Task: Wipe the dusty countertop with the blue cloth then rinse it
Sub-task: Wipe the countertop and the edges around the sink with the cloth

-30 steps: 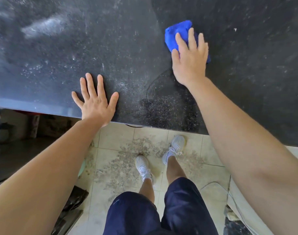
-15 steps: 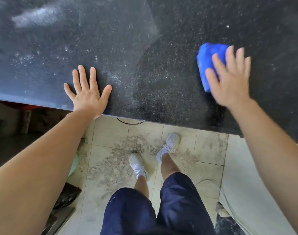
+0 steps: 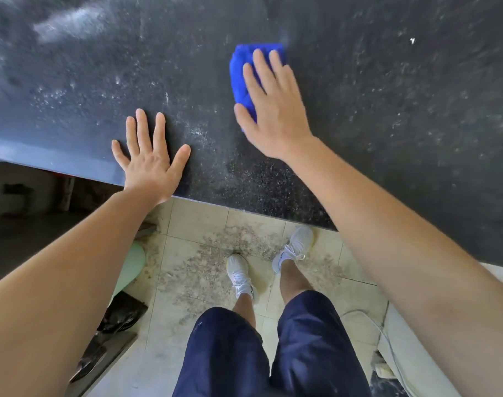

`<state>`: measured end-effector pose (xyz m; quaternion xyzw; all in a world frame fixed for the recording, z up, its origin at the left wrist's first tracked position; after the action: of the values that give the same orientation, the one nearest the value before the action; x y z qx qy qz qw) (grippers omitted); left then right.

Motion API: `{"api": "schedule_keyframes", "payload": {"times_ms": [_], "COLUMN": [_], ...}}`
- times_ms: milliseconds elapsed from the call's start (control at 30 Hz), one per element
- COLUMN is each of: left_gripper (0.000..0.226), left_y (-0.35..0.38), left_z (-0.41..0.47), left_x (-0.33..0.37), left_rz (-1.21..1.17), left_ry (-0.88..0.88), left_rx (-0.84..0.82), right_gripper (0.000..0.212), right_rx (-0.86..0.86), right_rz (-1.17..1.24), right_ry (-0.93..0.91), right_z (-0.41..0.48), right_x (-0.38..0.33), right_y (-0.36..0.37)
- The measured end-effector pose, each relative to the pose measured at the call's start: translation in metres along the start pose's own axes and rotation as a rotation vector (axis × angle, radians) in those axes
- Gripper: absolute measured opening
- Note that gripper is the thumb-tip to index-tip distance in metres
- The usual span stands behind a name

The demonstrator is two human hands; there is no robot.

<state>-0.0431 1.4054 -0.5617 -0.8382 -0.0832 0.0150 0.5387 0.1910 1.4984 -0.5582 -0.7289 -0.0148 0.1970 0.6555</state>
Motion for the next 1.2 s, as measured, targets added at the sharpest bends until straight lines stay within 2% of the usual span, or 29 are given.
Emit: {"api": "schedule_keyframes", "payload": {"times_ms": [133,200,267,400,500,600,767,933,1000,1100,1200], "left_gripper": [0.076,0.075,0.075,0.074,0.074,0.073,0.066,0.065,0.065,0.065,0.062], "left_y": [-0.001,-0.001,-0.001,-0.002,-0.003,-0.004,-0.004,-0.006,-0.006,-0.009,-0.017], "left_z": [0.0,0.0,0.0,-0.001,0.0,-0.001,0.001,0.002,0.002,0.001,-0.003], "left_x": [0.0,0.0,0.0,0.0,0.0,-0.001,-0.001,-0.002,-0.002,-0.006,-0.02], "left_rz": [-0.019,-0.002,0.003,-0.003,-0.006,-0.02,-0.073,-0.071,-0.062,-0.085,-0.166], "left_ry": [-0.012,-0.006,0.002,0.011,0.012,0.02,0.016,0.025,0.04,0.075,0.155], "left_rx": [-0.009,-0.005,-0.007,-0.006,-0.007,-0.018,-0.015,-0.023,-0.035,-0.057,-0.028], "right_gripper": [0.061,0.058,0.059,0.066,0.069,0.065,0.06,0.058,0.056,0.058,0.066], "right_rx": [-0.063,-0.024,0.042,0.068,0.053,0.014,-0.092,-0.181,-0.133,-0.049,0.0], "right_rz": [0.009,-0.007,-0.041,-0.042,-0.015,-0.035,0.102,0.033,-0.009,-0.035,-0.033], "right_ry": [-0.28,-0.294,-0.144,0.306,0.397,0.178,-0.216,-0.325,-0.21,0.186,0.577], "right_z": [-0.029,-0.027,-0.009,0.047,0.059,0.03,-0.08,-0.119,-0.122,-0.115,-0.099], "right_x": [-0.002,0.025,0.057,0.096,0.067,0.015,-0.04,-0.009,0.014,0.039,0.008], "right_y": [0.011,0.006,-0.004,-0.026,-0.026,-0.01,0.017,0.005,-0.003,-0.01,-0.002]}}
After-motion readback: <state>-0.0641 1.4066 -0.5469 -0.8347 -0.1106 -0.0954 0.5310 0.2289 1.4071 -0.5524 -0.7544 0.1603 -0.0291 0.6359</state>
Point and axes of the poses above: each hand's wrist, its own z-axis towards the middle knuckle, its own y-axis out of the palm, x = y × z, the point moved 1 cm from there along z, towards the middle knuckle, and after that the axes turned 7 degrees about y, right-handed, at the moved point
